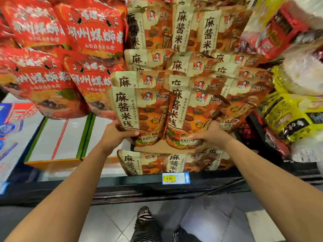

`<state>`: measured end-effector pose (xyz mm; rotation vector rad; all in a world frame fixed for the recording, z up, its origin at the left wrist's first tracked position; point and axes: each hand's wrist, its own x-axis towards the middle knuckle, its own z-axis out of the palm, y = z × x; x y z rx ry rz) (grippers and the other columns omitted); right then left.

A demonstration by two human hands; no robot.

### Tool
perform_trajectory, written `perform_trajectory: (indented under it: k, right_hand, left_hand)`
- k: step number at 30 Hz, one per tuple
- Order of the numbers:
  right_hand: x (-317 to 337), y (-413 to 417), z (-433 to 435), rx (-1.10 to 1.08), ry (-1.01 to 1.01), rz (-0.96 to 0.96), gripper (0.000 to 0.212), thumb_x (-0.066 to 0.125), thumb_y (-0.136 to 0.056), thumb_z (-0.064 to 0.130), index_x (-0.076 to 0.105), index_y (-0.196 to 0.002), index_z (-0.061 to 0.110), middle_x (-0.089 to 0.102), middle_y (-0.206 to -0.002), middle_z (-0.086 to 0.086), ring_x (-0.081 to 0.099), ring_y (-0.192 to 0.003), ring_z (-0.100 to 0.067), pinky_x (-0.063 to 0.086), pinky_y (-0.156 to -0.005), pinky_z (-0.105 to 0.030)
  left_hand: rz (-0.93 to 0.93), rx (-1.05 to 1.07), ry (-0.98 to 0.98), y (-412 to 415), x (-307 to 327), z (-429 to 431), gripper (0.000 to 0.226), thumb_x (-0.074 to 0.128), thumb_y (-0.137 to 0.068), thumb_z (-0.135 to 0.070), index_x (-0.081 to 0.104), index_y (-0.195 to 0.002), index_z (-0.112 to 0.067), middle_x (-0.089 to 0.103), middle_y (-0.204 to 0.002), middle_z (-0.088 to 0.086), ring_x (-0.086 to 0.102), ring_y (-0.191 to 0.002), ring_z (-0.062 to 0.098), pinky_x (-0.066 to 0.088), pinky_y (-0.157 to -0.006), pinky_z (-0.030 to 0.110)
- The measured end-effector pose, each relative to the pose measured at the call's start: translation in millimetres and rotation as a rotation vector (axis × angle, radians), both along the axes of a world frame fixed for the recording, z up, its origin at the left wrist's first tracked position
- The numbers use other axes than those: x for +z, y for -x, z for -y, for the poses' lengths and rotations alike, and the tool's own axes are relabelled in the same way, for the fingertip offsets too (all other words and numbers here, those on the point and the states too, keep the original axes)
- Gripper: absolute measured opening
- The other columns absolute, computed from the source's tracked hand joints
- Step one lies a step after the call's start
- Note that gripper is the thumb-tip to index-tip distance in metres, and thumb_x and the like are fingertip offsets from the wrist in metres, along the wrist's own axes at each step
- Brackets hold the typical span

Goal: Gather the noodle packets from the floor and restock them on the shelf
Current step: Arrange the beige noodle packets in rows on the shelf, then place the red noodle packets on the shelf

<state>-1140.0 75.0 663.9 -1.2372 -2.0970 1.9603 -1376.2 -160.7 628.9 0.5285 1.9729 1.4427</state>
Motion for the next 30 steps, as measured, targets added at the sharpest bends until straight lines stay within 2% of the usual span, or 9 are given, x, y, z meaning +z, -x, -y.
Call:
perform_trajectory:
  k: [2, 5, 8, 12, 14, 16, 23, 27, 30]
  right_hand:
    - [-1, -5, 1, 0.046, -0.069, -0.007, 0.055, 0.085, -0.071, 0.007, 0.059, -0.119, 0.011, 0.072, -0.113, -0.004, 0.067, -0.106, -0.021, 0.058, -0.088, -0.046]
    - [2, -15, 2, 0.061, -0.219, 0.053, 0.048, 0.088, -0.068, 0.024, 0.061, -0.108, 0.018, 0.07, -0.107, 0.004, 0.066, -0.096, -0.007, 0.054, -0.084, -0.017]
    - [2, -23, 3, -0.002, -0.257, 0.129, 0.08, 0.089, -0.034, 0.056, 0.059, -0.101, 0.025, 0.068, -0.118, -0.005, 0.066, -0.104, -0.024, 0.053, -0.097, -0.044]
    - [-3, -38, 0, -0.174, -0.349, 0.153, 0.107, 0.079, -0.026, 0.082, 0.06, -0.107, 0.015, 0.07, -0.107, -0.006, 0.07, -0.093, -0.029, 0.057, -0.084, -0.05]
    - [10, -44, 18, -0.255, -0.467, 0.127, 0.089, 0.072, -0.036, 0.088, 0.06, -0.092, 0.02, 0.07, -0.092, -0.004, 0.07, -0.09, -0.033, 0.056, -0.083, -0.052]
    - [21, -47, 46, -0.256, -0.637, 0.128, 0.067, 0.074, -0.065, 0.071, 0.06, -0.103, 0.017, 0.065, -0.107, -0.006, 0.06, -0.107, -0.029, 0.05, -0.091, -0.044]
    - [17, -13, 167, 0.343, -1.084, 0.164, 0.082, 0.065, -0.079, 0.065, 0.042, -0.139, 0.015, 0.046, -0.133, -0.01, 0.037, -0.126, -0.031, 0.034, -0.104, -0.041]
    - [-3, 1, 243, 0.661, -1.109, 0.252, 0.093, 0.061, -0.083, 0.065, 0.022, -0.151, 0.015, 0.024, -0.154, -0.017, 0.021, -0.142, -0.039, 0.028, -0.112, -0.048]
    - [-23, 7, 296, 0.844, -1.147, 0.325, 0.092, 0.058, -0.085, 0.066, 0.023, -0.151, 0.013, 0.029, -0.151, -0.019, 0.025, -0.14, -0.039, 0.031, -0.109, -0.048]
  left_hand:
    - [-0.012, 0.041, 0.023, 0, 2, 3, 0.049, 0.086, -0.067, 0.0, 0.067, -0.112, -0.003, 0.075, -0.105, 0.003, 0.072, -0.093, 0.013, 0.055, -0.071, 0.019]
    - [-0.044, 0.075, 0.061, -7, 10, 7, 0.056, 0.089, -0.065, -0.005, 0.064, -0.115, -0.008, 0.072, -0.106, -0.001, 0.067, -0.101, 0.016, 0.053, -0.084, 0.026]
    - [-0.073, 0.113, 0.084, -17, 19, 9, 0.061, 0.092, -0.063, -0.012, 0.06, -0.116, -0.012, 0.068, -0.11, -0.001, 0.064, -0.108, 0.021, 0.05, -0.095, 0.036]
    - [-0.141, 0.235, 0.113, -43, 32, 16, 0.068, 0.084, -0.077, -0.019, 0.05, -0.135, -0.01, 0.057, -0.132, 0.012, 0.053, -0.119, 0.023, 0.043, -0.096, 0.034]
    - [-0.205, 0.308, 0.177, -54, 35, 25, 0.076, 0.08, -0.081, -0.032, 0.043, -0.144, -0.011, 0.051, -0.142, 0.013, 0.05, -0.127, 0.027, 0.041, -0.094, 0.034]
    - [-0.33, 0.345, 0.276, -69, 33, 40, 0.079, 0.077, -0.082, -0.044, 0.041, -0.146, -0.012, 0.049, -0.146, 0.012, 0.046, -0.132, 0.029, 0.041, -0.099, 0.039]
    - [-0.82, 0.26, 0.748, -118, 5, 120, 0.086, 0.05, -0.079, -0.074, 0.052, -0.134, -0.008, 0.057, -0.129, 0.02, 0.049, -0.123, 0.039, 0.042, -0.099, 0.051]
    - [-0.756, 0.248, 0.947, -148, -21, 182, 0.088, 0.049, -0.085, -0.073, 0.034, -0.151, -0.016, 0.03, -0.156, 0.021, 0.026, -0.144, 0.038, 0.024, -0.116, 0.05]
    - [-0.653, 0.3, 0.997, -170, -41, 241, 0.091, 0.049, -0.087, -0.072, 0.024, -0.156, -0.019, 0.019, -0.161, 0.02, 0.016, -0.15, 0.035, 0.015, -0.12, 0.048]
